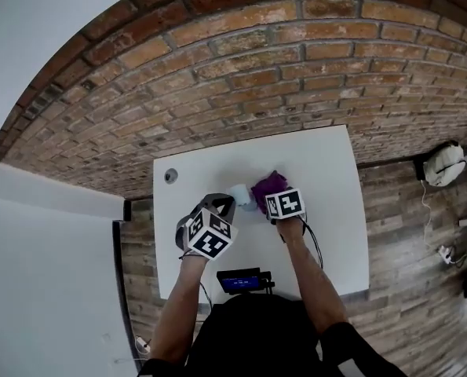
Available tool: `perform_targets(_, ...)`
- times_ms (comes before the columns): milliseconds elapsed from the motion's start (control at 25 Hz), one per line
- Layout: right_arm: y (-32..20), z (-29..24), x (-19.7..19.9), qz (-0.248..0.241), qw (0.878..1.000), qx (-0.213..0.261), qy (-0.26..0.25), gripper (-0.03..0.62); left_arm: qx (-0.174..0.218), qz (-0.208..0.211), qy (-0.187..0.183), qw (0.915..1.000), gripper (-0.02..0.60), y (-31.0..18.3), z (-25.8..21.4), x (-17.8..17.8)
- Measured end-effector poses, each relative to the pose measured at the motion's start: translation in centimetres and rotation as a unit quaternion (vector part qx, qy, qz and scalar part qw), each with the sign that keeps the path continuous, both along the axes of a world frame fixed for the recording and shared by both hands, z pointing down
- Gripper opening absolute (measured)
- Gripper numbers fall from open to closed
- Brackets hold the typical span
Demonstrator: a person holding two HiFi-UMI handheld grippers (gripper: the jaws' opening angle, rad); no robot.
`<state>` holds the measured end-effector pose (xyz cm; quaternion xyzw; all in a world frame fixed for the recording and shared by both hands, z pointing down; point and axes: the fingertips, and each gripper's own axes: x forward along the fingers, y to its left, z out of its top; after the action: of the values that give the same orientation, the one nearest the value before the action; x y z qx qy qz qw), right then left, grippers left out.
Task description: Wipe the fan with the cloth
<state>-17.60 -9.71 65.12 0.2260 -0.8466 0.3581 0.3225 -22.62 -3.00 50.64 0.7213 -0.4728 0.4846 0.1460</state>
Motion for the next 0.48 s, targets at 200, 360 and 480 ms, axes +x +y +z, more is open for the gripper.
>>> perform_targets(200,-3.1,-5.5,-0.1,0.061,0.992,0.056,-0.09,0.078,0.002,0.002,0.004,1.0,0.005,0.0,-0.1,0.0)
perform_targets(360,-1.5,-3.7,-3.3,0.038,0.991,-0.036,-0.125,0.078,0.003,-0.003,0.006,1.0,0.005,0.1,0.0,-0.1)
perform_targets(480,0.4,-0.2,-3.2,0.055,0.99,-0.085,-0.102,0.078,0.004,-0.003,0.007,1.0,0.005,0.1,0.0,0.0)
